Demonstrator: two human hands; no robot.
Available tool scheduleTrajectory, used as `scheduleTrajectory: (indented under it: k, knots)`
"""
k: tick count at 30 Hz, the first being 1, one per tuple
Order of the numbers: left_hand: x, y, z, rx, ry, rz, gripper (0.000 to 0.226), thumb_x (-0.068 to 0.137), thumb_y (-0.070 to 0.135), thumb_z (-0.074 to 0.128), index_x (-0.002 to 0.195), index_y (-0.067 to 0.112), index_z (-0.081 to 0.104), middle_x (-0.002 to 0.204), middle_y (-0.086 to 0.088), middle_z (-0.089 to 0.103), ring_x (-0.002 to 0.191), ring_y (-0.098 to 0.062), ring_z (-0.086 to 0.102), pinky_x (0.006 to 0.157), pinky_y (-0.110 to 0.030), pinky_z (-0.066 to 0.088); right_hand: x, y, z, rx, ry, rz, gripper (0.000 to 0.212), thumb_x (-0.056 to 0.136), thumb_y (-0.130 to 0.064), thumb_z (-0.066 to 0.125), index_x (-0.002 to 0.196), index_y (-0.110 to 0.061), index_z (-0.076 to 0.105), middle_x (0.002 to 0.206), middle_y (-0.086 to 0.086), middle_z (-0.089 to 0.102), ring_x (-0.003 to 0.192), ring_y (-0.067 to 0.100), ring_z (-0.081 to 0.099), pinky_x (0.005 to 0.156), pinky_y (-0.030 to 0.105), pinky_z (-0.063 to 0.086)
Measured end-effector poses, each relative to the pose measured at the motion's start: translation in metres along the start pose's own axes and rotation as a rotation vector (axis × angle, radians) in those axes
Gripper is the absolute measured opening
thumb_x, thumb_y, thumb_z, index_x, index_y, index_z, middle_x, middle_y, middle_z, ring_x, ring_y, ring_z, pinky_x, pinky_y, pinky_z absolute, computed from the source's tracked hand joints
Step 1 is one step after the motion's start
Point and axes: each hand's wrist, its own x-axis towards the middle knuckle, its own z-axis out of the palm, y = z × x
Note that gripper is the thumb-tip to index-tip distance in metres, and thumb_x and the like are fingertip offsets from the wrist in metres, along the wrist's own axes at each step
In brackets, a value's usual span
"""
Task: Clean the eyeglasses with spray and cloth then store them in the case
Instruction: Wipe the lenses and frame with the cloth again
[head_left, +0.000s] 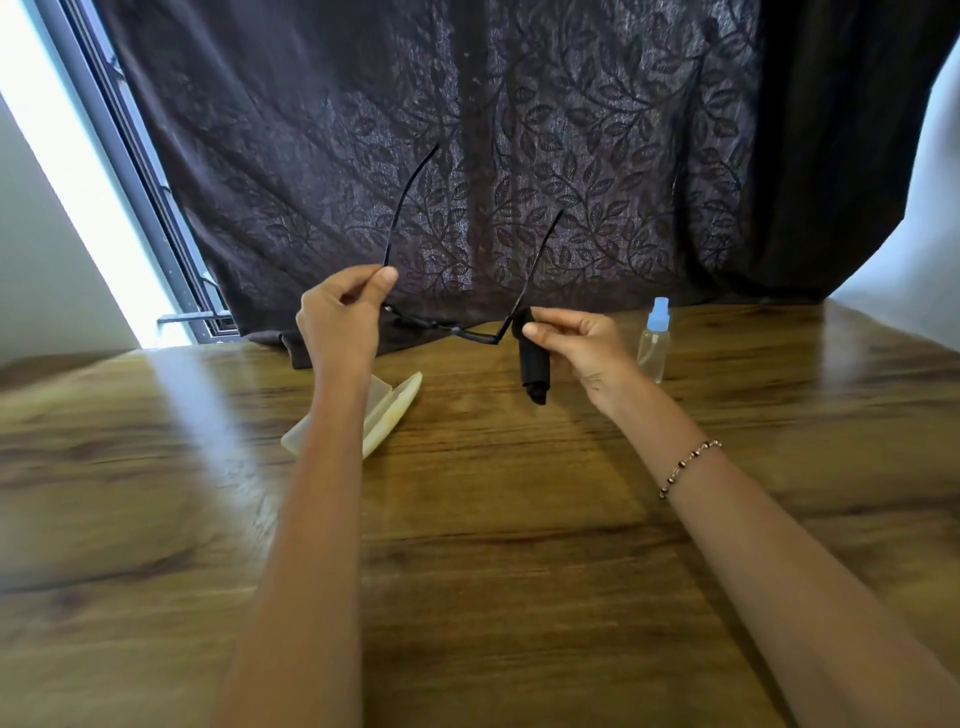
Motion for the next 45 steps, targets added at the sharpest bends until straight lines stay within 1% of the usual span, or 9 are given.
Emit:
scheduleTrajectory:
  k: [4,9,15,19,25,29,33,37,45]
  knots:
    - [0.001,-0.005,0.002,-0.032,0.004,-0.036,0.017,0.08,0.037,0.072,0.094,0.03,0.074,0.078,0.023,0.068,0.079,0.012,0.06,0.076,-0.011,0.043,0.0,0.004,0.002,0.029,0.149,-0.042,0.025,0.081,-0.006,0.074,0.106,-0.009,0.07,0.084,-0.006,0.068,0.078,0.002,0.063,0.062,0.014,0.051]
    - [0.002,-0.009,0.004,-0.076,-0.005,-0.107,0.018,0.079,0.039,0.072,0.093,0.029,0.075,0.082,0.02,0.07,0.086,0.008,0.06,0.082,-0.015,0.043,0.0,0.0,0.001,0.101,0.047,-0.011,0.018,0.081,-0.005,0.073,0.094,-0.016,0.07,0.093,0.001,0.07,0.094,0.016,0.065,0.086,0.03,0.052]
    - [-0.001,-0.013,0.009,-0.136,-0.013,-0.212,0.017,0.079,0.038,0.073,0.092,0.027,0.075,0.083,0.02,0.069,0.087,0.008,0.059,0.08,-0.014,0.04,-0.002,-0.011,0.001,0.088,-0.109,-0.027,0.017,0.084,-0.008,0.07,0.101,-0.009,0.069,0.094,0.004,0.07,0.091,0.016,0.065,0.086,0.031,0.052]
    - [-0.004,-0.012,0.009,-0.093,-0.051,-0.235,0.025,0.08,0.039,0.072,0.1,0.024,0.073,0.085,0.018,0.068,0.087,0.006,0.059,0.077,-0.013,0.04,-0.004,-0.016,0.004,-0.069,-0.002,-0.151,0.028,0.085,-0.017,0.072,0.11,-0.004,0.07,0.102,0.006,0.069,0.098,0.015,0.062,0.085,0.028,0.051]
    - [-0.018,0.016,0.018,0.195,0.138,0.17,0.033,0.078,0.037,0.073,0.095,0.015,0.057,0.086,0.006,0.056,0.082,-0.009,0.055,0.079,-0.024,0.045,-0.008,-0.023,0.013,-0.374,0.201,-0.492,0.024,0.083,-0.018,0.075,0.103,-0.005,0.073,0.089,-0.009,0.065,0.084,0.001,0.061,0.076,0.011,0.047]
    - [-0.024,0.029,0.032,0.169,-0.23,0.407,0.013,0.081,0.022,0.071,0.094,0.02,0.07,0.093,0.008,0.063,0.073,0.005,0.054,0.071,-0.006,0.04,-0.015,-0.022,0.017,-0.623,0.238,-0.808,0.025,0.083,-0.013,0.073,0.104,0.0,0.072,0.084,0.0,0.06,0.076,0.005,0.054,0.073,0.008,0.042]
    - [-0.025,0.023,0.039,0.269,-0.393,0.446,0.023,0.084,0.007,0.067,0.103,0.017,0.072,0.106,0.006,0.062,0.096,-0.011,0.056,0.083,-0.019,0.042,-0.02,-0.024,0.017,-0.765,0.23,-0.951,0.021,0.085,-0.01,0.071,0.104,0.001,0.071,0.083,0.009,0.061,0.076,0.015,0.057,0.073,0.022,0.047]
    - [-0.025,0.021,0.034,0.288,-0.36,0.522,0.023,0.087,0.002,0.059,0.099,0.013,0.074,0.103,0.0,0.066,0.101,-0.022,0.055,0.096,-0.033,0.042,-0.025,-0.024,0.017,-0.892,0.181,-1.115,0.013,0.085,-0.001,0.069,0.097,0.002,0.071,0.081,0.01,0.06,0.074,0.022,0.058,0.069,0.03,0.05]
    - [-0.019,0.009,0.036,0.548,-0.325,0.607,0.021,0.089,0.009,0.059,0.106,0.014,0.071,0.112,-0.002,0.065,0.111,-0.027,0.05,0.09,-0.039,0.043,-0.026,-0.022,0.018,-0.903,0.145,-1.216,0.016,0.085,0.006,0.066,0.099,0.003,0.07,0.086,0.011,0.063,0.078,0.025,0.059,0.071,0.034,0.051]
